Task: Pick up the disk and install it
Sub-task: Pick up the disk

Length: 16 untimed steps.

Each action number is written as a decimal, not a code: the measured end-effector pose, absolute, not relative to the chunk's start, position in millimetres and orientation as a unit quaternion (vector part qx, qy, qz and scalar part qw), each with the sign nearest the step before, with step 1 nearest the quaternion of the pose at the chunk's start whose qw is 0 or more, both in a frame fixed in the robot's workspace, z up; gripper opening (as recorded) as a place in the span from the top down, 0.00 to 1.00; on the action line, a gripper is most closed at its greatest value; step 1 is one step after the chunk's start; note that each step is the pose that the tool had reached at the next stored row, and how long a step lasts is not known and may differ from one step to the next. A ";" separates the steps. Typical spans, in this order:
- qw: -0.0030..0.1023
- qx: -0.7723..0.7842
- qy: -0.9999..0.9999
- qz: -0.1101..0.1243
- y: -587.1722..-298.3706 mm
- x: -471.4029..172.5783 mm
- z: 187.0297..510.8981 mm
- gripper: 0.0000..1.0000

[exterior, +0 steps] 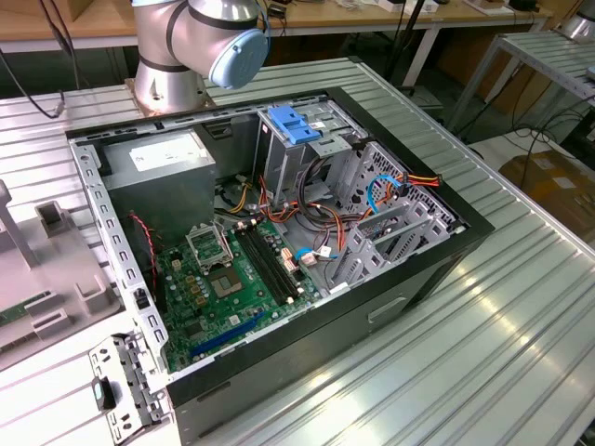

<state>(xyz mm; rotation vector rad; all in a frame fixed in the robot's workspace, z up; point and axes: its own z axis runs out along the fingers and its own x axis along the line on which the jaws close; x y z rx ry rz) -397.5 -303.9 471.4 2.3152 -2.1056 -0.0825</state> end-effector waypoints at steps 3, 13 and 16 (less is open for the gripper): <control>0.006 0.740 -0.673 -0.026 -303.8 -397.5 475.9 0.64; 0.005 0.740 -0.673 -0.026 -303.4 -397.5 491.1 0.64; 0.005 0.740 -0.673 -0.026 -303.3 -397.5 494.9 0.64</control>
